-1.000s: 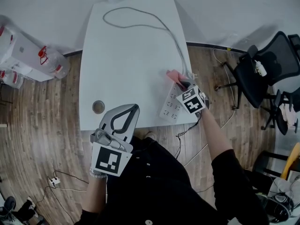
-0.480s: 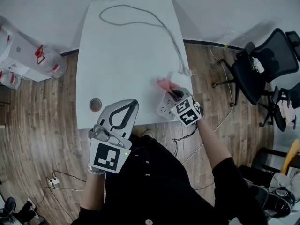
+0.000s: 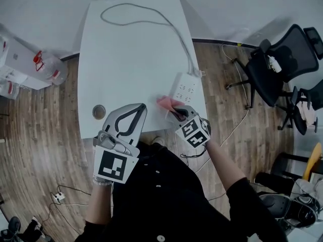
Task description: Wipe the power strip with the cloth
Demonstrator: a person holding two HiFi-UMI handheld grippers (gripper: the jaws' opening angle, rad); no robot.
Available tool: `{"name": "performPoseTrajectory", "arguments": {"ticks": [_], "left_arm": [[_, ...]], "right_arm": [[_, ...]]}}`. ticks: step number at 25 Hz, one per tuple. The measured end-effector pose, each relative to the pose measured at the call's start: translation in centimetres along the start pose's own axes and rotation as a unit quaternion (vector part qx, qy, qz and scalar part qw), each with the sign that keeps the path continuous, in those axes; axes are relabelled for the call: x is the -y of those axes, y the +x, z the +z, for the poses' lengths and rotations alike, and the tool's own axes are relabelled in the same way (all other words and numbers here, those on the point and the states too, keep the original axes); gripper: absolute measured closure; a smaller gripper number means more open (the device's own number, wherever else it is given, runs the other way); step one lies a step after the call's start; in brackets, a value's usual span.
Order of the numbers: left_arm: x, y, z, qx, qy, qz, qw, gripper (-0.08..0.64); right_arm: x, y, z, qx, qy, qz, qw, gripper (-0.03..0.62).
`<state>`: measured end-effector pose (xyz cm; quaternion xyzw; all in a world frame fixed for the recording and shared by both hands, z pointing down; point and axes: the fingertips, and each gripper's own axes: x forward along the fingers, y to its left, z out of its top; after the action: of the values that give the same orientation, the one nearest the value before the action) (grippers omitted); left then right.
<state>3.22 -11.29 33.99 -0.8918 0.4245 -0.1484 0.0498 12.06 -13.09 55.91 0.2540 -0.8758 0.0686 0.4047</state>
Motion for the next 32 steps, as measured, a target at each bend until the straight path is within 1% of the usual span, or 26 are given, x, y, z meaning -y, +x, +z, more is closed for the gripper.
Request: {"name": "performPoseTrajectory", "arguments": {"ticks": [5, 9, 13, 17, 20, 23, 28, 32], "left_arm": [[0.5, 0.5, 0.1, 0.0, -0.001, -0.002, 1.0, 0.546], [0.6, 0.5, -0.1, 0.0, 0.001, -0.006, 1.0, 0.546], [0.9, 0.7, 0.0, -0.002, 0.002, -0.009, 1.0, 0.546], [1.0, 0.7, 0.3, 0.003, 0.005, -0.011, 0.9999, 0.546], [0.8, 0.7, 0.3, 0.004, -0.002, -0.01, 0.9999, 0.546], [0.7, 0.7, 0.3, 0.005, -0.003, -0.01, 0.9999, 0.546], [0.8, 0.9, 0.4, 0.006, 0.0, -0.009, 0.9999, 0.546], [0.6, 0.9, 0.6, 0.011, 0.006, -0.009, 0.9999, 0.546]], "right_arm": [[-2.5, -0.7, -0.6, 0.007, -0.005, 0.02, 1.0, 0.538], [-4.1, -1.0, -0.9, 0.009, -0.011, 0.028, 1.0, 0.538], [-4.6, -1.2, -1.2, 0.011, 0.0, 0.034, 0.999, 0.538], [-4.7, -1.3, -1.2, 0.012, -0.002, 0.029, 1.0, 0.538], [-4.5, -1.6, -0.7, 0.015, -0.012, 0.017, 1.0, 0.538], [-3.5, -2.7, 0.4, 0.033, -0.007, -0.005, 0.999, 0.538], [-1.5, -5.5, 3.1, 0.081, 0.013, -0.047, 0.996, 0.538], [-0.2, -7.8, 6.0, 0.134, 0.034, -0.081, 0.987, 0.538]]}}
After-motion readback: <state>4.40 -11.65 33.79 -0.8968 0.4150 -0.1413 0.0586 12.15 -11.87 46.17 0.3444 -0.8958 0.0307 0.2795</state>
